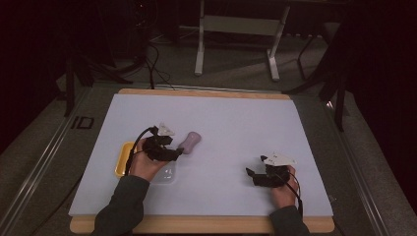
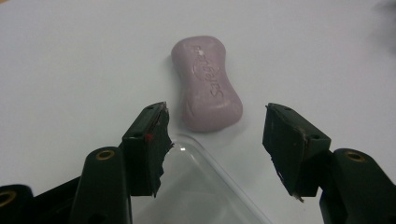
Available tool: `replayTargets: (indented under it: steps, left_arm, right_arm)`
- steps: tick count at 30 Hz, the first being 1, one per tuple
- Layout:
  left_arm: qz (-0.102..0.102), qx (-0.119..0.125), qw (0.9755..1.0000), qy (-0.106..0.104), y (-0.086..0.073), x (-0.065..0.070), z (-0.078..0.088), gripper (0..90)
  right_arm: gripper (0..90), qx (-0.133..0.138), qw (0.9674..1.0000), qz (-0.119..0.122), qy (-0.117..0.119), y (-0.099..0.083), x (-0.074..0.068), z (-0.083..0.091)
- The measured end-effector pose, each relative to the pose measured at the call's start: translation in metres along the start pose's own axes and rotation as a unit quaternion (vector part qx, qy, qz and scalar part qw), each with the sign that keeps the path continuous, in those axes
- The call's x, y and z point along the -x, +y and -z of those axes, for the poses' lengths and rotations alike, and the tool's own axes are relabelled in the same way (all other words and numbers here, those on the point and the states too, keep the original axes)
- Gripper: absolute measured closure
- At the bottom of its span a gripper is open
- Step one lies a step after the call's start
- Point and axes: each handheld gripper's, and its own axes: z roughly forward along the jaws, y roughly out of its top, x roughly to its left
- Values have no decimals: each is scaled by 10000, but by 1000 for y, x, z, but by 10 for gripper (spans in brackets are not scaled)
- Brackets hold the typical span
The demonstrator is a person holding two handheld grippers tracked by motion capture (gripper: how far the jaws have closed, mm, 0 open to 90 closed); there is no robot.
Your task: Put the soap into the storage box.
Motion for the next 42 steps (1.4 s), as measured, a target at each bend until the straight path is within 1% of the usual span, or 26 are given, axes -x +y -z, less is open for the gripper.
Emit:
replayTargets:
  steps: [6,12,18,23,25,27,29,30,33,37,42]
  left_arm:
    - [-57,-112,9999,9,10,0,-10,400]
    - [-55,-199,9998,40,15,0,-19,387]
    - [-2,-324,9995,37,20,-2,-28,369]
    - [99,-427,9990,54,24,-4,-33,352]
    - [134,-505,9986,65,25,-5,-36,335]
    - [147,-567,9983,23,28,-6,-38,323]
    - [135,-595,9981,21,28,-6,-39,316]
    - [108,-647,9978,61,30,-6,-41,316]
    - [127,-663,9977,41,32,-6,-42,311]
    - [80,-730,9973,34,35,-7,-44,311]
    - [82,-754,9971,-14,37,-8,-47,316]
  right_arm:
    - [213,3,10000,-29,-1,0,0,0]
    - [213,2,10000,-21,1,0,0,0]
    - [213,0,10000,-17,7,0,0,0]
    - [213,-9,10000,-6,6,0,0,0]
    - [213,-12,10000,-8,9,0,0,0]
    - [213,-12,10000,1,15,0,0,0]
    - [213,-13,10000,2,15,0,0,0]
    - [213,-11,10000,1,15,0,0,0]
    - [213,-12,10000,-2,17,0,0,0]
    - [213,-15,10000,4,18,0,0,0]
    - [213,-13,10000,4,18,0,0,0]
